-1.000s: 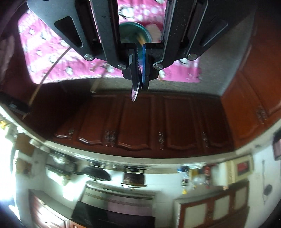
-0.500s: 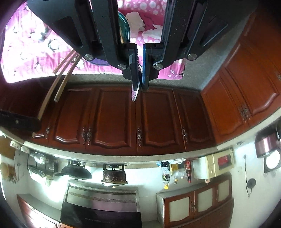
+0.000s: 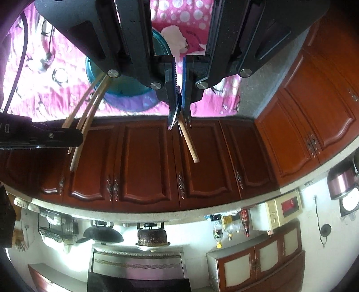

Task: Organize utensils
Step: 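Lift the spoon and chopstick and carry both above the utensil cup, then open the left gripper over the cup while the right releases the chopstick into it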

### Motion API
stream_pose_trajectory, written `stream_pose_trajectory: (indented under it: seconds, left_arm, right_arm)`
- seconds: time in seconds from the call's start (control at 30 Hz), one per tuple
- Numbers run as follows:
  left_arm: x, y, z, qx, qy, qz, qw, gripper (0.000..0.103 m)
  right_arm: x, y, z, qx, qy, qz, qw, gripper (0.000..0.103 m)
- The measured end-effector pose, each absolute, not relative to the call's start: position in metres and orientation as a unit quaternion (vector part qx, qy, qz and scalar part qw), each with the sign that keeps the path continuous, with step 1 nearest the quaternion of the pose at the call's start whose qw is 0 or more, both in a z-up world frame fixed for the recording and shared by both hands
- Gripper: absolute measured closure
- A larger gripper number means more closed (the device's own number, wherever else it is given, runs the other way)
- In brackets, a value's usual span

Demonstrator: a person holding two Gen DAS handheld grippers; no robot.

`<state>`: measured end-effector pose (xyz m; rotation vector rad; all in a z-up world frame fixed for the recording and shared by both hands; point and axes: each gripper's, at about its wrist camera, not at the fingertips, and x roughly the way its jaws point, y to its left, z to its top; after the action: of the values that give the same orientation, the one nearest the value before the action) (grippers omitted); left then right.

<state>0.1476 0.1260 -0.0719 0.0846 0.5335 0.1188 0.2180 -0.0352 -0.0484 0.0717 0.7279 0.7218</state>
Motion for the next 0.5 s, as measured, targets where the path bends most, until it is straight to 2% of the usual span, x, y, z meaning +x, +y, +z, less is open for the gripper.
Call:
stream_pose_trajectory:
  seconds: [0.1, 0.23, 0.33, 0.4, 0.47, 0.5]
  left_arm:
    - [0.147, 0.125, -0.077, 0.036, 0.276, 0.056, 0.959, 0.101]
    - [0.149, 0.125, -0.083, 0.018, 0.302, 0.054, 0.952, 0.1]
    - [0.151, 0.126, -0.082, 0.007, 0.31, 0.058, 0.949, 0.099]
    - [0.151, 0.128, -0.082, 0.0, 0.315, 0.06, 0.947, 0.094]
    - [0.15, 0.131, -0.081, -0.012, 0.319, 0.059, 0.946, 0.077]
    - [0.149, 0.132, -0.08, -0.017, 0.317, 0.059, 0.946, 0.074]
  right_arm:
    - [0.22, -0.039, -0.053, 0.038, 0.36, 0.346, 0.865, 0.098]
    - [0.218, -0.046, -0.053, 0.042, 0.362, 0.349, 0.863, 0.078]
    - [0.215, -0.052, -0.053, 0.051, 0.365, 0.351, 0.861, 0.078]
    - [0.213, -0.056, -0.053, 0.054, 0.366, 0.348, 0.862, 0.078]
    - [0.211, -0.061, -0.052, 0.063, 0.366, 0.347, 0.861, 0.078]
    - [0.209, -0.063, -0.05, 0.067, 0.364, 0.347, 0.862, 0.078]
